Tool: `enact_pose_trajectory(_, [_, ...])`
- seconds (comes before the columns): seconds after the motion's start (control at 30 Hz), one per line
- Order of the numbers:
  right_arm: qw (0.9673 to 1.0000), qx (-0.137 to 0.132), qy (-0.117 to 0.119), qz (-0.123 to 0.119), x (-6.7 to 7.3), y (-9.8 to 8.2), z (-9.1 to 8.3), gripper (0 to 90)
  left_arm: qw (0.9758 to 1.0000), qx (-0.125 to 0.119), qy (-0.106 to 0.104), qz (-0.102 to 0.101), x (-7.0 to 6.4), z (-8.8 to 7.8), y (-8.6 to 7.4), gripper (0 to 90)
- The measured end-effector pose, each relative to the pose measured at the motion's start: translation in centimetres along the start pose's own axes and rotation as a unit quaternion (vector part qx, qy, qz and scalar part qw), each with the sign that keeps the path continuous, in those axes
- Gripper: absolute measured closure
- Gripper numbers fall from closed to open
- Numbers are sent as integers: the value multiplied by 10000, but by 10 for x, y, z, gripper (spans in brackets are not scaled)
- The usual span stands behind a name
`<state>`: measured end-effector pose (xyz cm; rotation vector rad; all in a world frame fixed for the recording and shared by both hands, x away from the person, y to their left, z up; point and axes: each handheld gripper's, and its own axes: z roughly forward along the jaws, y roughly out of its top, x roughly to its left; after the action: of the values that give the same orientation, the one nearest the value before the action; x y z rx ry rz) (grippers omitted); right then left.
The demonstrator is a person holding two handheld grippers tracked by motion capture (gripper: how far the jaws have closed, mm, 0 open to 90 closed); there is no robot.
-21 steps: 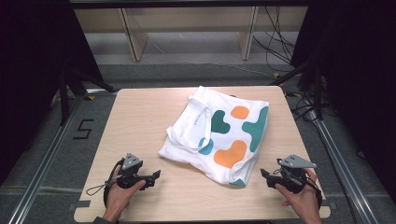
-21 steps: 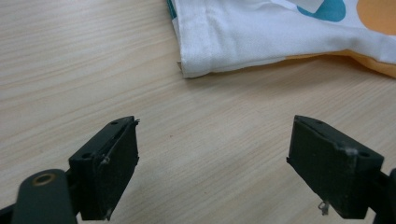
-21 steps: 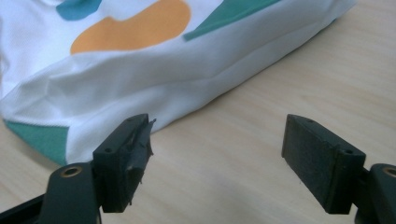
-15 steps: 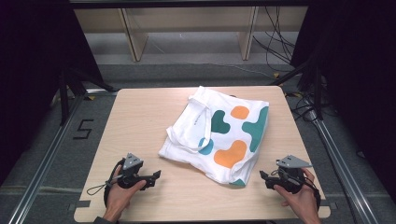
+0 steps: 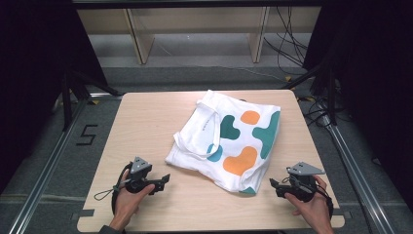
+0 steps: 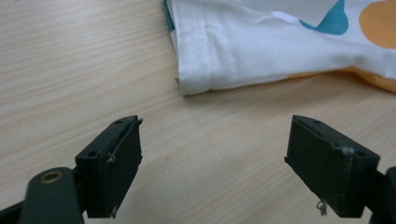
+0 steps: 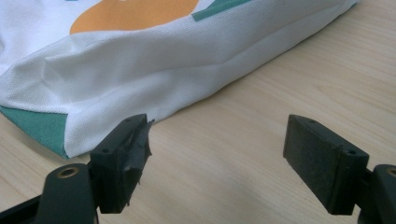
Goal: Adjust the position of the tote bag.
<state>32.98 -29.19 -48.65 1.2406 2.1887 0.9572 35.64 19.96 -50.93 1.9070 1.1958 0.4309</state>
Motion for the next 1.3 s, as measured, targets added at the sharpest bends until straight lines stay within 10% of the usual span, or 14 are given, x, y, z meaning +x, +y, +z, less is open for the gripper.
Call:
enact_pose_trajectory(0.37, [9998,40,-50,-208,-1,0,4,244,9991,-267,-228,-232,4,24,17,220])
enact_pose_trajectory(0.77, [9996,222,142,-98,1,0,5,254,9996,62,-283,5,8,53,38,232])
enact_pose_trajectory(0.9, [9989,137,62,-434,-1,0,7,256,9986,238,-449,-114,11,65,41,247])
enact_pose_trajectory(1.03, [9995,147,30,-275,1,-1,6,256,9972,587,-271,382,7,69,45,285])
enact_pose_trajectory(1.3, [9995,135,36,-288,1,0,7,258,9988,118,-138,453,3,65,44,644])
